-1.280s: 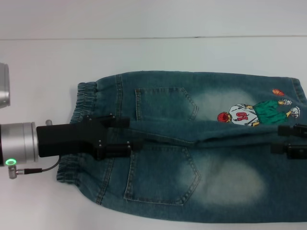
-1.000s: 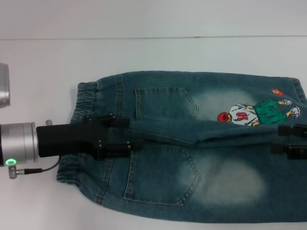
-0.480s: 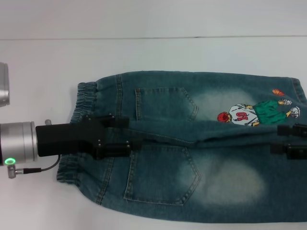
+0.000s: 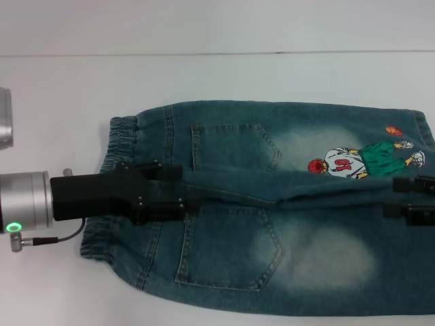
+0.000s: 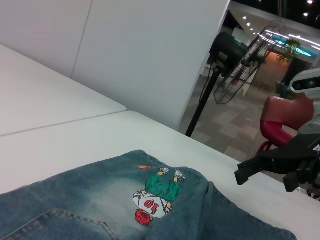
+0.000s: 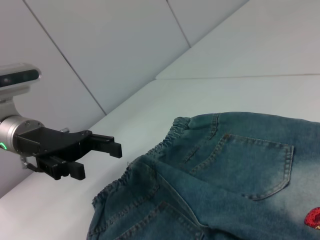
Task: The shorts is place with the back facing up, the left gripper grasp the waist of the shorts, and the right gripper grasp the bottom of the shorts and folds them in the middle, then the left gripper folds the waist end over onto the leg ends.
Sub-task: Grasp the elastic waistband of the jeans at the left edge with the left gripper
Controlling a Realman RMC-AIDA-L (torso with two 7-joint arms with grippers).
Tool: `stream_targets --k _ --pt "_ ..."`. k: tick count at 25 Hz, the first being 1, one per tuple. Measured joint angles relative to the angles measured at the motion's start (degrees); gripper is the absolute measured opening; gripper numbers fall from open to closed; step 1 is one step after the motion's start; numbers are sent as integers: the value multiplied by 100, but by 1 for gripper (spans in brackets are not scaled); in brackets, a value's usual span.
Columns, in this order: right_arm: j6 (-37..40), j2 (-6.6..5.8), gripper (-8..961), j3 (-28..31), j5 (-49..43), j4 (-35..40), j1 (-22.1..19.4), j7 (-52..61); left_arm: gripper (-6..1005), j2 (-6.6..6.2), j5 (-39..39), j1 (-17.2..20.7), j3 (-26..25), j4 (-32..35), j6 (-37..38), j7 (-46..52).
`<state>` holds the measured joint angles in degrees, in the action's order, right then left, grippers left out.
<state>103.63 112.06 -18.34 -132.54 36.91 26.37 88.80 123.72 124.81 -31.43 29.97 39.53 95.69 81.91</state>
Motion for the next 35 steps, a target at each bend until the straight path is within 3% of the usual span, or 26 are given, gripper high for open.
stream_targets --k 12,27,35 --pt "12 0 946 18 0 0 -1 28 813 -59 57 -16 12 233 80 707" --pt "27 -12 947 33 0 7 -5 32 813 -478 1108 -388 15 597 839 2922" --pt "55 -39 946 40 0 6 -1 49 814 -575 1371 -219 -102 1052 976 3564"
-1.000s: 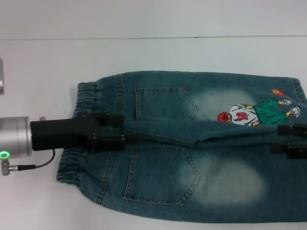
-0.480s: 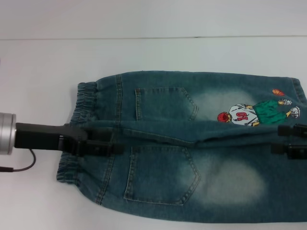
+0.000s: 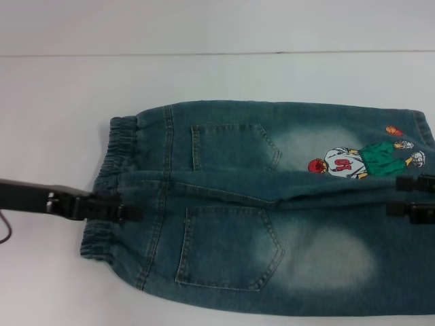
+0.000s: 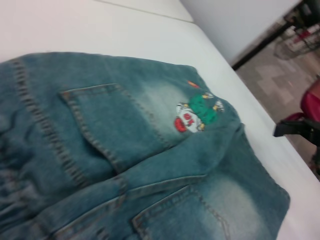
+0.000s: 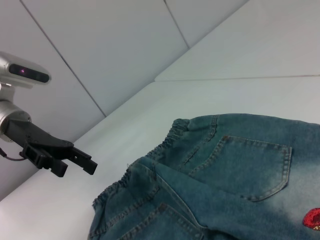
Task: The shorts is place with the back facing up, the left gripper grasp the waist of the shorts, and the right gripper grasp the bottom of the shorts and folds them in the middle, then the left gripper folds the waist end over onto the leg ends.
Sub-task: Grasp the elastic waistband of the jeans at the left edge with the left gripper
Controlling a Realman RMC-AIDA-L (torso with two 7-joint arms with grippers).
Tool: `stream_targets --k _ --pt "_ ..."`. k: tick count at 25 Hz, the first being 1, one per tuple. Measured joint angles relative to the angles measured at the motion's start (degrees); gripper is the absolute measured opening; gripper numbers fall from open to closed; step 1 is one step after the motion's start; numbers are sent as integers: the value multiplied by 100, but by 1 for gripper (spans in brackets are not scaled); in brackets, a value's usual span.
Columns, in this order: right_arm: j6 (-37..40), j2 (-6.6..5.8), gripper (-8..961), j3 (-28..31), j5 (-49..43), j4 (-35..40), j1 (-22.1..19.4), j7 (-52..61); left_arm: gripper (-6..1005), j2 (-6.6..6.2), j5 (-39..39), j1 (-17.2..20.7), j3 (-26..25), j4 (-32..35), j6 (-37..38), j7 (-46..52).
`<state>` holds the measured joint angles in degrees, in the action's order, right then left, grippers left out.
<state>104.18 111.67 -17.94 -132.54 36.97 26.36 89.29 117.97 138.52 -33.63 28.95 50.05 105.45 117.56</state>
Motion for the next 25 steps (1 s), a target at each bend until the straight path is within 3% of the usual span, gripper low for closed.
stream_targets --k 8,25 --pt "86 -32 947 -8 0 1 1 51 814 -55 445 65 -435 82 165 435" --pt "337 -45 947 -43 -32 3 -21 54 814 -60 947 98 -446 90 -204 557"
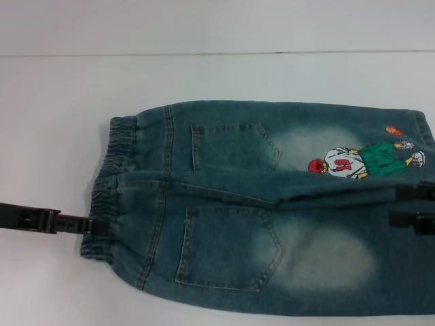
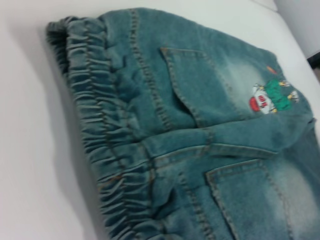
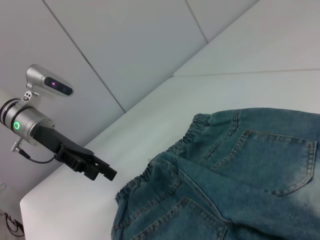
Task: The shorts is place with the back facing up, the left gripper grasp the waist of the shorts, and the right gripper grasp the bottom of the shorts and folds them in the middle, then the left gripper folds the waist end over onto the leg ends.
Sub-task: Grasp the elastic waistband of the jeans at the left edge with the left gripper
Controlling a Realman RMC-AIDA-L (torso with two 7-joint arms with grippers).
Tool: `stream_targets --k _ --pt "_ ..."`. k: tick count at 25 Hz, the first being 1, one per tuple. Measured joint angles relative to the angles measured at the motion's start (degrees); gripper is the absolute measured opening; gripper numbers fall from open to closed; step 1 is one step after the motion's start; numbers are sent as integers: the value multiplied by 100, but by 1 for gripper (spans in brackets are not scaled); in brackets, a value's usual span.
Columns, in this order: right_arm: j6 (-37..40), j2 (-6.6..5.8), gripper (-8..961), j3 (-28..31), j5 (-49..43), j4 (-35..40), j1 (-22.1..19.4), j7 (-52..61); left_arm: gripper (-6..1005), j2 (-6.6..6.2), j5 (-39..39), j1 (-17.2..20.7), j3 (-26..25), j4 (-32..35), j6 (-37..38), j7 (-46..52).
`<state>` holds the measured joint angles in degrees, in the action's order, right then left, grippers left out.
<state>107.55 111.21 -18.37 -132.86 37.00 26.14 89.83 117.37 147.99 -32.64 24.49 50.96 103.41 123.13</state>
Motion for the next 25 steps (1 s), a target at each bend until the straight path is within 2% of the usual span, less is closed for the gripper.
stream_targets --k 25 --pt "3 -3 946 0 24 -4 -5 -9 813 -75 526 -220 38 -313 -542 558"
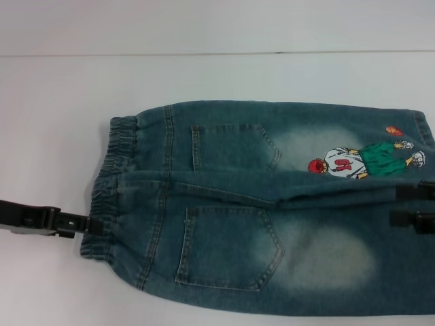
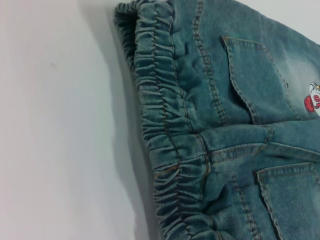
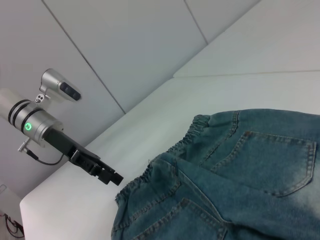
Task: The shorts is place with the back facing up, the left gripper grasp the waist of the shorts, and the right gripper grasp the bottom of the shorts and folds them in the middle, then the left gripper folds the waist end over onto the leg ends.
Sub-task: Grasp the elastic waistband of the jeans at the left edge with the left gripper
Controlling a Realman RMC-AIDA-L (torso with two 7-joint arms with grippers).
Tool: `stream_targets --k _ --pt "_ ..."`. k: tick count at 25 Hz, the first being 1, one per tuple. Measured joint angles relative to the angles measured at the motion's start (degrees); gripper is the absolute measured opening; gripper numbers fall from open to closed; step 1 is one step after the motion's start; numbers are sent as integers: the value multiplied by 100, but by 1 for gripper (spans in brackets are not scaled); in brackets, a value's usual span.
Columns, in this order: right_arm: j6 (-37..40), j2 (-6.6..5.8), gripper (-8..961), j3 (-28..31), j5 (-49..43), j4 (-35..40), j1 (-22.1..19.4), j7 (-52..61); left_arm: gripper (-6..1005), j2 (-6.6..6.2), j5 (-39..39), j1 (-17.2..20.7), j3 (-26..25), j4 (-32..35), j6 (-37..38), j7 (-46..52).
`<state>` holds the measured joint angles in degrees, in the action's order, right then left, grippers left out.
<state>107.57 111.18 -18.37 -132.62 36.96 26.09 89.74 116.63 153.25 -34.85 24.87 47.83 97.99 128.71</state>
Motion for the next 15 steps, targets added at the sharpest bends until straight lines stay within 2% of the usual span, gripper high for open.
stream_targets --k 15 --pt "-8 0 947 9 -1 -13 19 -16 814 -58 313 -157 3 -309 -93 118"
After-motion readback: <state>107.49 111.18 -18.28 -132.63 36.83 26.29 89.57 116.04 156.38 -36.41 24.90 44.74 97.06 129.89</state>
